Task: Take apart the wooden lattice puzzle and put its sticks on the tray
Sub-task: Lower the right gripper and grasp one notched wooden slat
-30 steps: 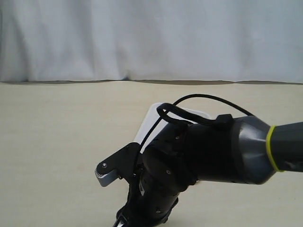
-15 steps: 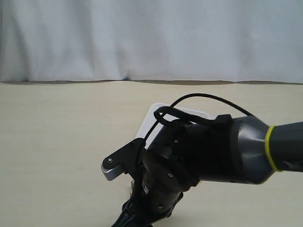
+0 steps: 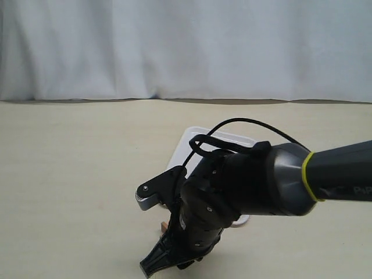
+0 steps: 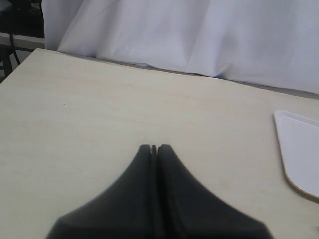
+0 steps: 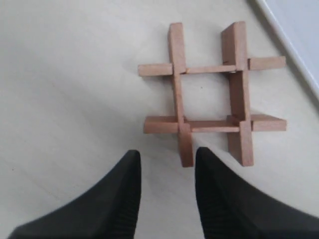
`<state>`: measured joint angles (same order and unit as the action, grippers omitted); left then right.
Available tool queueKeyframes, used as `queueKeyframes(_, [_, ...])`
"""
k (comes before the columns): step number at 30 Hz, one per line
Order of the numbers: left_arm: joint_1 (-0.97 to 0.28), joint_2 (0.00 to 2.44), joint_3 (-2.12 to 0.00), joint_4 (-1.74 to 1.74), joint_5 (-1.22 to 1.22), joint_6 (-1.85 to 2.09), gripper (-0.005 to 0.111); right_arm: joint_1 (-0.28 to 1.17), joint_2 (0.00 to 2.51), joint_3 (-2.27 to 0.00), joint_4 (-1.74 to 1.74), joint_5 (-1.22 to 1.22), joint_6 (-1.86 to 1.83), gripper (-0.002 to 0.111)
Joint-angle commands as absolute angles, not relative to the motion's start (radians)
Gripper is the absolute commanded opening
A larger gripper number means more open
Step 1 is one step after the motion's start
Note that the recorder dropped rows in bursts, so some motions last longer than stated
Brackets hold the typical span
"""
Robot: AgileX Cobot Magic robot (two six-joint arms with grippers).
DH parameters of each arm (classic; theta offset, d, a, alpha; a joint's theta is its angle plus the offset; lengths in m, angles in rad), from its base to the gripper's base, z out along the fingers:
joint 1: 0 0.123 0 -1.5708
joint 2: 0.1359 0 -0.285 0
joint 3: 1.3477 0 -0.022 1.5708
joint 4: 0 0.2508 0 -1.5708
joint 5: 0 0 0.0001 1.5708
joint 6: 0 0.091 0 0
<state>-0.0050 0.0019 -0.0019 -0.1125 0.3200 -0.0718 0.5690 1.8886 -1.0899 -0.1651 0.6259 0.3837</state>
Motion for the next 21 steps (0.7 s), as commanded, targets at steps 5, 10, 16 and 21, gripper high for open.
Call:
queueKeyframes(5, [-0.012,0.0,0.0,-0.113,0.313,-0.075,0.0,0.556,1.896,-1.087,-0.173,0.618,0.378,0.034])
queueKeyframes(10, [-0.012,0.0,0.0,-0.113,0.313,-0.075,0.0,0.556,1.925,-1.087,-0.185,0.615,0.378,0.034])
queueKeyframes(16, [-0.012,0.0,0.0,-0.113,0.317,-0.075,0.0,0.556,1.94,-1.087,-0.207,0.608,0.378,0.034])
queueKeyframes(21, [-0.012,0.0,0.0,-0.113,0.317,-0.075,0.0,0.556,1.94,-1.087,-0.239,0.588,0.378,0.024])
